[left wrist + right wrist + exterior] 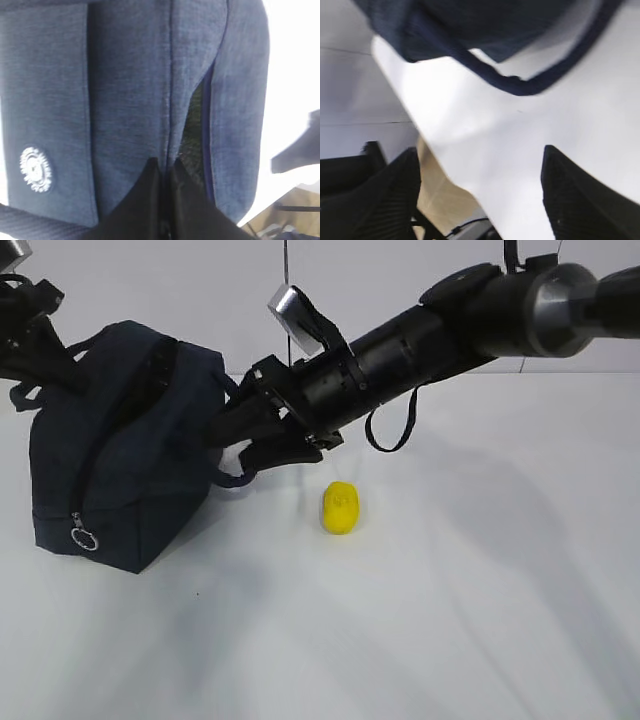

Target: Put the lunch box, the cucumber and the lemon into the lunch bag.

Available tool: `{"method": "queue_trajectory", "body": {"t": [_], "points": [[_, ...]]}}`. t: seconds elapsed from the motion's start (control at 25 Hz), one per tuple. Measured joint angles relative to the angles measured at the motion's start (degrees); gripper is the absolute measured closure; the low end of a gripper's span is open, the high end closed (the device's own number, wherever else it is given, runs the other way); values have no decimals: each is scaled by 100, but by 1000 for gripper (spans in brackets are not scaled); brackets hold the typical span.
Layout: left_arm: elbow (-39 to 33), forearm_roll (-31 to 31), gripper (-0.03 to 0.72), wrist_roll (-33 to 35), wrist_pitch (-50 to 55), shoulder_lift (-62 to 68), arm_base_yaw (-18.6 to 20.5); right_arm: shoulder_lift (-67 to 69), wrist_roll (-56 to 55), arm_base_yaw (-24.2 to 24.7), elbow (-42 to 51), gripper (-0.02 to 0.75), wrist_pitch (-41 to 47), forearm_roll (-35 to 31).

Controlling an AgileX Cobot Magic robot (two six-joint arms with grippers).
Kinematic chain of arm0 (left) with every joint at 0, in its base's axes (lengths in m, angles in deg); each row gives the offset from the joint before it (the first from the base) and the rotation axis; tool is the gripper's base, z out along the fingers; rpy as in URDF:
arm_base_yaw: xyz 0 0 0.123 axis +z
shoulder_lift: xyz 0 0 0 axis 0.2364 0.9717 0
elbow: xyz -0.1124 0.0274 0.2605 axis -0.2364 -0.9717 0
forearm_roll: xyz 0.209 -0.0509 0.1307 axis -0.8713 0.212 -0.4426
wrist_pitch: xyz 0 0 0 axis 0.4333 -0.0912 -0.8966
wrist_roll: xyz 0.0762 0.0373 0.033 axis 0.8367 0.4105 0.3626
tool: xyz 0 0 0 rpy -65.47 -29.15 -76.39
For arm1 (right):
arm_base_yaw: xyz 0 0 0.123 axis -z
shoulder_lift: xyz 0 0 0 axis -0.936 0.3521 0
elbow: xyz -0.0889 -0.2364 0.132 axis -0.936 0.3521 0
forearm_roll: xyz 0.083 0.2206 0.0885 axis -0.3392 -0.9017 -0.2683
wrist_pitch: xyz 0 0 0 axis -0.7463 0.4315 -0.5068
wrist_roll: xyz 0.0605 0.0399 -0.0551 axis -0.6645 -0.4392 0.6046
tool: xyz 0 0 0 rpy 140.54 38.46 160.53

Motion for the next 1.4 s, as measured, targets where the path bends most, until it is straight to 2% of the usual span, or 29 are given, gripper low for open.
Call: {"method": "queue_trajectory", "body": {"t": [0.36, 0.64, 0.76, 1.04, 1.4], "points": [[0, -141, 696, -34, 0, -11, 0, -423, -1765, 0, -13, 161, -386, 2228], [0, -234, 696, -42, -10, -11, 0, -423, -3539, 0, -22, 161, -1269, 3860], [0, -260, 696, -42, -10, -11, 0, -423, -3949, 0, -22, 161, -1507, 4154], [0, -282, 696, -42, -39, -11, 0, -412, -4155, 0, -22, 161, -1447, 4631], [0, -296, 696, -42, -55, -11, 0, -228, -4610, -18, -22, 161, -1619, 5050]]}}
